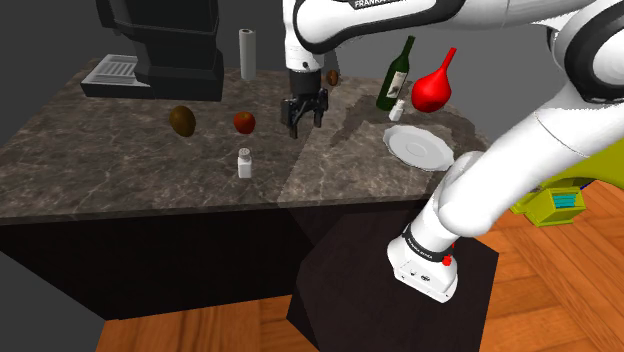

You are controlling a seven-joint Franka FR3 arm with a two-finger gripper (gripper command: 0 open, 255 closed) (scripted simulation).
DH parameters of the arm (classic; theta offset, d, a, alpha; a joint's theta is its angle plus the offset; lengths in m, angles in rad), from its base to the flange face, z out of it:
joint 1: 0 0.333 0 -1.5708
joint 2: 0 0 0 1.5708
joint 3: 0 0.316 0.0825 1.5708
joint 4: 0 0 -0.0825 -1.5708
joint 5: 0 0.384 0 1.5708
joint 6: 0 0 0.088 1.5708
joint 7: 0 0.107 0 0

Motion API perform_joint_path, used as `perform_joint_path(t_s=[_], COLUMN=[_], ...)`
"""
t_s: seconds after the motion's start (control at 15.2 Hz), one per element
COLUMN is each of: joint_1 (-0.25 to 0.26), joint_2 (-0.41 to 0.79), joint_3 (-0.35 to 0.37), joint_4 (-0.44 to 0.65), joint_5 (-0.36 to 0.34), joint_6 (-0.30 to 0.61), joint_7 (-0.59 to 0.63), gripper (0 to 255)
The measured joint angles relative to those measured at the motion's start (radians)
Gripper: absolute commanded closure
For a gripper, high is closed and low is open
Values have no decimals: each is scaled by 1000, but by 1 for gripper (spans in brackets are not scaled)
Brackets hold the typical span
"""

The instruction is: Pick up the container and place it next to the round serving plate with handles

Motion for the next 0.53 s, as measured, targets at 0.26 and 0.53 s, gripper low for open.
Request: perform_joint_path(t_s=[0.26, 0.53], joint_1=[16, 37], joint_2=[147, 302], joint_3=[27, 51], joint_4=[106, 251], joint_5=[-5, -20], joint_6=[40, 50], joint_7=[44, 94], gripper=[0, 0])
